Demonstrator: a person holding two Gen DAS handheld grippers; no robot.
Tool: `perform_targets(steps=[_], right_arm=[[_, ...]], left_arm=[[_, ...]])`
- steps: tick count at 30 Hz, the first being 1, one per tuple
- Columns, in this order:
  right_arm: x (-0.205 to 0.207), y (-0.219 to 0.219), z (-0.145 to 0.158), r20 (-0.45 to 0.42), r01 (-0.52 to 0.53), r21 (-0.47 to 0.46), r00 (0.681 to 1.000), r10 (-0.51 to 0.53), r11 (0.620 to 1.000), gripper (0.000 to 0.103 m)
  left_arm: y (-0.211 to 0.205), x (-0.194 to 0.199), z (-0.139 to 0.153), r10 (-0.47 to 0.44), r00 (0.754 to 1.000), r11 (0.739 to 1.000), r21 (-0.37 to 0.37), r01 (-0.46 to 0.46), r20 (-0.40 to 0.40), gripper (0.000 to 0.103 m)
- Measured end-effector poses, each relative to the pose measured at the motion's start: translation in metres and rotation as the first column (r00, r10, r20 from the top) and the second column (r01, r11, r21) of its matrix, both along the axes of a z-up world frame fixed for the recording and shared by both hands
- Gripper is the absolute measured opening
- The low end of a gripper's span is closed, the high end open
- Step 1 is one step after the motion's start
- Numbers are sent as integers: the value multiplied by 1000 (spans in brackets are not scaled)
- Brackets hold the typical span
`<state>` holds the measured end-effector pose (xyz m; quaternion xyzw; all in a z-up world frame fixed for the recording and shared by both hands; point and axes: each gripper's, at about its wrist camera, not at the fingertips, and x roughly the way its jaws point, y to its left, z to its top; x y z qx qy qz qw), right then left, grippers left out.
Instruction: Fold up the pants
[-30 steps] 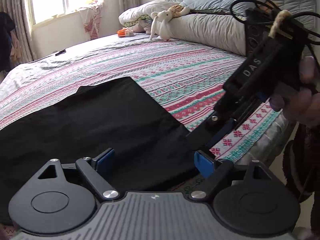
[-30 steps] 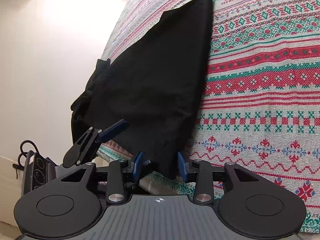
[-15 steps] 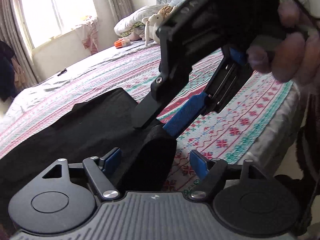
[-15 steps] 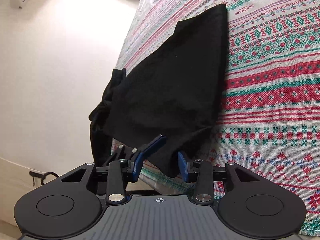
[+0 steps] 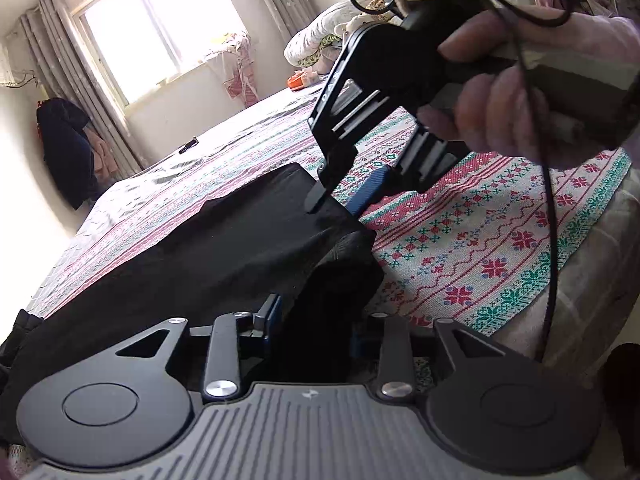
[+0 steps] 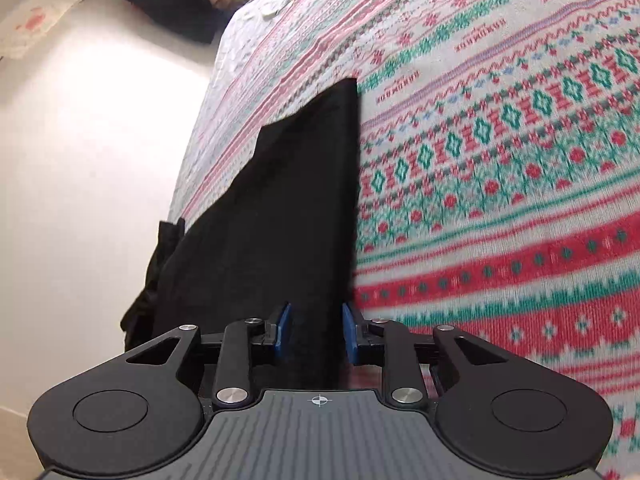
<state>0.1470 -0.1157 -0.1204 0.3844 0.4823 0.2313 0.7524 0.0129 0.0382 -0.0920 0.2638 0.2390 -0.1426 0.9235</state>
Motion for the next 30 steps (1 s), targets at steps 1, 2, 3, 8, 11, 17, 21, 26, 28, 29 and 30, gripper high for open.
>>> perform_targets(steps=[1,2,3,8,11,17,21,26,28,29,30], right_arm=[[9,-2,-2,6,27,9,1000,-27,1000,22],[17,-4,-4,0,54,26,999,-54,998,21],[25,-7,-6,-10,78,37,997,-78,996,21],[64,-6,-12,-15,139,73,990,-138,988,20],[82,-4,-14,-19,150,86,989,-149,985,19],[107,5,-13,-17,170,24,985,-170,985,1],[104,15,3,49,150,-100,988,-146,984,1],[97,-4,21,55,185,-97,982,-181,978,1],[92,-20,31,68,202,-99,978,-196,974,1],[88,-28,37,79,212,-104,976,-204,972,1],[84,-38,43,89,222,-108,973,-213,969,1]], left_arm=[[-1,0,1,13,1000,1000,-3,-13,-3,50],[-1,-1,2,32,999,999,-15,-32,-10,49],[0,-1,2,50,999,998,-31,-51,-18,48],[6,-2,6,135,989,985,-97,-140,-58,46],[4,-4,8,175,982,976,-115,-183,-75,43],[1,-1,13,213,971,967,-119,-225,-105,24],[-3,-2,31,234,967,960,-133,-246,-98,22],[-17,-11,55,198,976,959,-191,-211,-87,21],[-27,-15,63,167,981,957,-223,-185,-100,21],[-34,-18,67,143,984,955,-247,-166,-109,21],[-40,-21,70,124,986,953,-264,-151,-115,21]])
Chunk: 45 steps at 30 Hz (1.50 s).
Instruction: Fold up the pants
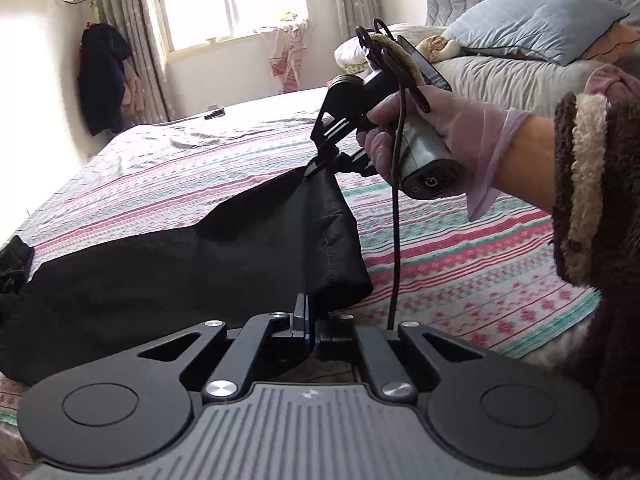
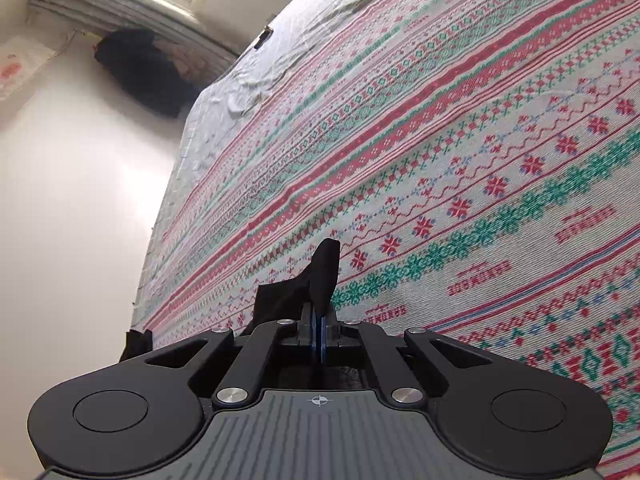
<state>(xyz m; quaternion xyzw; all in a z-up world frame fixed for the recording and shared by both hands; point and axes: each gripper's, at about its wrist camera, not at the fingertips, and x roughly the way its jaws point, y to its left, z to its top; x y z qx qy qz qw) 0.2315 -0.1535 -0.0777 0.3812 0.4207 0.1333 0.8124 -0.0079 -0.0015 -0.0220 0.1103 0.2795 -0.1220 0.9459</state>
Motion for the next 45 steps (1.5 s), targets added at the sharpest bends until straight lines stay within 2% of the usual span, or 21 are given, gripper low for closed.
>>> perform_targets(steps=[4,11,14,17,24,30,36,41,45], right_arm=[[-20,-51,23,20,63,-5,998,-63,998,1],[-82,-139,38,5,201,-10,980,-201,980,1],[-101,-161,42,5,242,11,970,-242,970,1],[-110,-167,49,23,253,25,967,-254,967,1],[-99,-131,78,103,166,92,979,-175,982,2],[-81,-76,95,173,64,116,981,-84,991,2],[-69,-22,96,229,-20,136,973,-12,990,2],[-59,27,88,262,-86,109,963,55,990,2],[-53,56,81,286,-123,96,954,91,988,2]], left_arm=[[-31,-17,12,-100,995,990,-102,98,-14,21],[-71,-50,19,-256,966,938,-251,238,-38,21],[-74,-61,20,-285,958,922,-281,265,-32,21],[-65,-63,23,-277,960,913,-321,253,-32,21],[-27,-55,36,-184,982,898,-412,152,-40,21],[17,-40,45,-101,988,858,-514,29,-113,21],[57,-36,46,49,991,864,-493,-103,-122,21],[93,-26,34,152,970,829,-511,-229,-189,21],[117,-21,23,208,957,827,-486,-283,-203,21]])
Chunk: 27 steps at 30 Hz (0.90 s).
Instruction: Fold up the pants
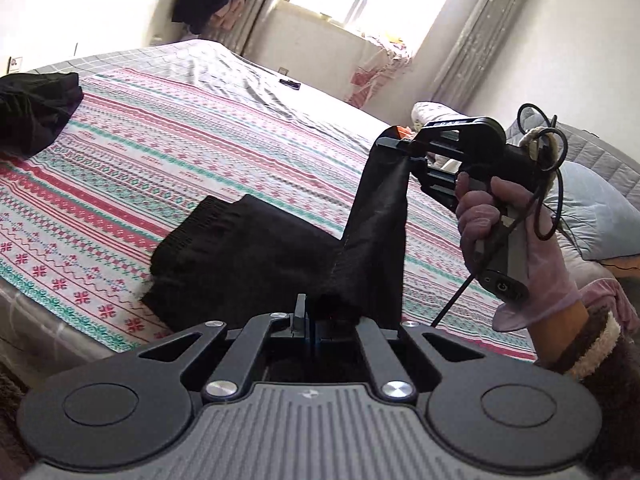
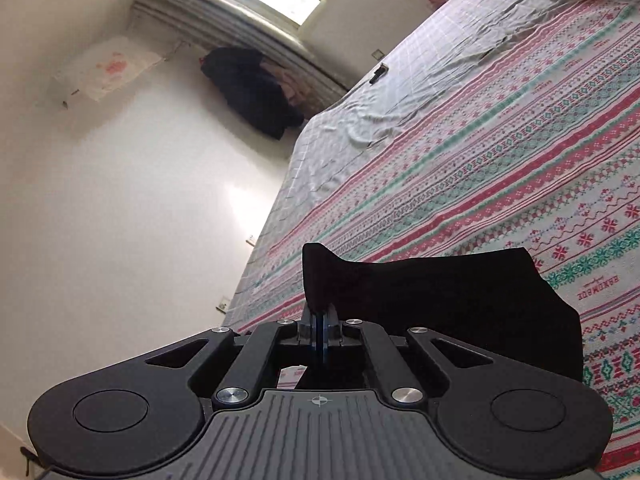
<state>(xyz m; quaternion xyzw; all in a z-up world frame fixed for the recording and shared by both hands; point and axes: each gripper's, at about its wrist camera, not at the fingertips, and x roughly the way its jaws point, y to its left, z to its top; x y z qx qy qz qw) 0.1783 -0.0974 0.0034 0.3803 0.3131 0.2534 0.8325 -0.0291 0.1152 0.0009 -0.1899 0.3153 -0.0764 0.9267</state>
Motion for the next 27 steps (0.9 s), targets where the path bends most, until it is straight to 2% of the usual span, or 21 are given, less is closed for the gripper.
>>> perform_targets(steps=[6,9,11,13,14,15,17,18,19,21,23,27], right_arm=[[9,37,-15,11,-54,-53,998,55,997,3],[12,50,-21,11,-83,-78,996,84,994,10],[11,55,-22,14,-101,-103,995,103,990,10],[10,58,-21,17,-118,-144,992,121,983,14],[8,58,-20,22,-122,-164,992,127,979,16],[6,58,-19,24,-125,-178,991,131,976,24],[-1,57,-16,24,-123,-198,991,131,972,44],[-3,57,-15,27,-121,-208,991,130,971,62],[-7,55,-13,30,-119,-222,991,129,968,71],[-16,52,-9,39,-124,-265,990,139,956,72],[-26,47,-6,48,-119,-317,989,142,941,73],[-42,32,-7,50,-96,-384,991,124,918,80]], left_arm=[[40,11,-22,75,993,996,-36,-78,-88,22],[49,16,-31,105,990,994,0,-106,-98,22],[56,20,-37,106,988,994,15,-105,-113,23],[61,26,-42,88,986,996,24,-85,-139,28],[61,30,-44,65,984,997,44,-59,-163,37],[63,34,-46,50,982,997,71,-38,-183,43],[65,36,-45,34,980,993,120,-11,-195,61],[66,37,-44,26,981,989,146,3,-195,69],[66,37,-41,19,982,986,168,13,-188,73],[66,38,-36,1,987,972,233,37,-161,86],[63,42,-31,-35,987,957,281,78,-154,92],[58,58,-28,-103,978,937,313,158,-183,97]])
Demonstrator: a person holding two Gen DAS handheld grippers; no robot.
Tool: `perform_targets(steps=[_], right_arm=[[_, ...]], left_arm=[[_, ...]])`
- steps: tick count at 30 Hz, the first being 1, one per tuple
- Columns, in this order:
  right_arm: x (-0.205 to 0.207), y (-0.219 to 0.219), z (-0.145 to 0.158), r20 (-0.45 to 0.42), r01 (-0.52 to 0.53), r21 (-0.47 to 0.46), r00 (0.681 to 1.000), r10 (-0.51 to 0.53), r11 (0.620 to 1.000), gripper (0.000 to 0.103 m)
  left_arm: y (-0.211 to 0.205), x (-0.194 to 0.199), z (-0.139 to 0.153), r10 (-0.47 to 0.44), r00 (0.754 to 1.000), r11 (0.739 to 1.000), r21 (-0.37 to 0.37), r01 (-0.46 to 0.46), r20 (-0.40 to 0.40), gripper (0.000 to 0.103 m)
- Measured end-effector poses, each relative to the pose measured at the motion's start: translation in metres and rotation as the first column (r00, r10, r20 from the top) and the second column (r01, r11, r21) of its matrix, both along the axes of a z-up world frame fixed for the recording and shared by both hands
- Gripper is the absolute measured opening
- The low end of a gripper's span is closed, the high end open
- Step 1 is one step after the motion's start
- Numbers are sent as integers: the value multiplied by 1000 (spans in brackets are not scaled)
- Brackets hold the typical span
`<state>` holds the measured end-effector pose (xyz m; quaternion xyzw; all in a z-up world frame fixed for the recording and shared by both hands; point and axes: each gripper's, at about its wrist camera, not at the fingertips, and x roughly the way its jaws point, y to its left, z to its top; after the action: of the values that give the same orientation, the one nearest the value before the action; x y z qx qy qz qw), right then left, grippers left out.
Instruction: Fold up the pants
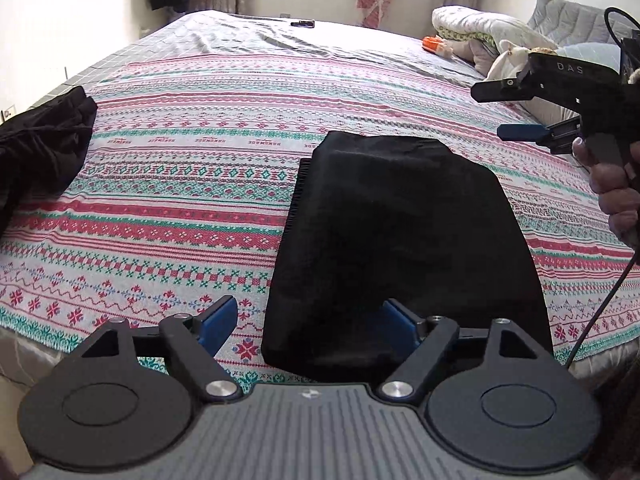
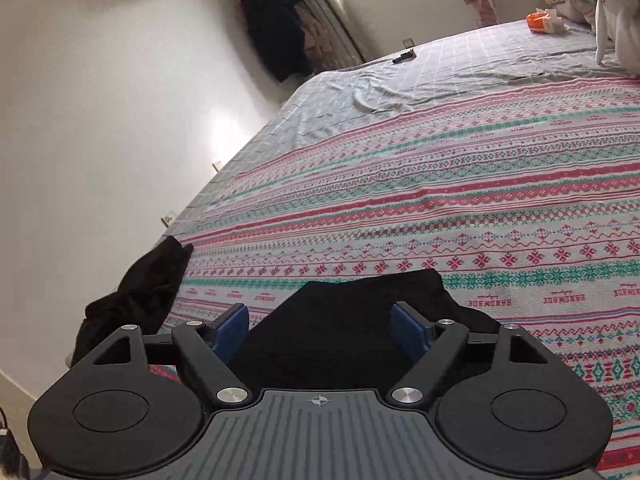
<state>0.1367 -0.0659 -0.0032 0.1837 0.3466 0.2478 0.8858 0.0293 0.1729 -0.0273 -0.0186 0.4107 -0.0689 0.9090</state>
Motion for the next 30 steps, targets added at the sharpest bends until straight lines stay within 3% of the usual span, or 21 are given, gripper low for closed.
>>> perform_targets(steps=[6,15,17,20,23,25,30], right_arm=[[-14,-36,-15,-47,44,-18,998,-44,999,84],[-25,-68,-47,-186,67,29,981,-60,997,85],[-26,-68,-56,-235,52,67,971,-35,996,85],[-28,-69,-70,-289,98,119,955,-61,988,84],[-25,-73,-87,-365,144,177,928,-71,974,66],[-23,-73,-98,-405,155,211,912,-58,965,50],[-24,-74,-110,-427,198,291,903,-58,936,46]], left_arm=[[2,34,0,-43,998,998,-36,42,-41,103],[16,89,-4,-127,984,981,-166,105,-127,103],[20,104,-10,-168,973,961,-247,125,-157,103],[32,122,-22,-154,967,935,-345,77,-202,92],[43,135,-32,-131,961,896,-445,9,-244,83],[48,139,-36,-128,958,876,-483,-13,-257,82],[58,145,-41,-116,957,819,-570,-58,-264,82]])
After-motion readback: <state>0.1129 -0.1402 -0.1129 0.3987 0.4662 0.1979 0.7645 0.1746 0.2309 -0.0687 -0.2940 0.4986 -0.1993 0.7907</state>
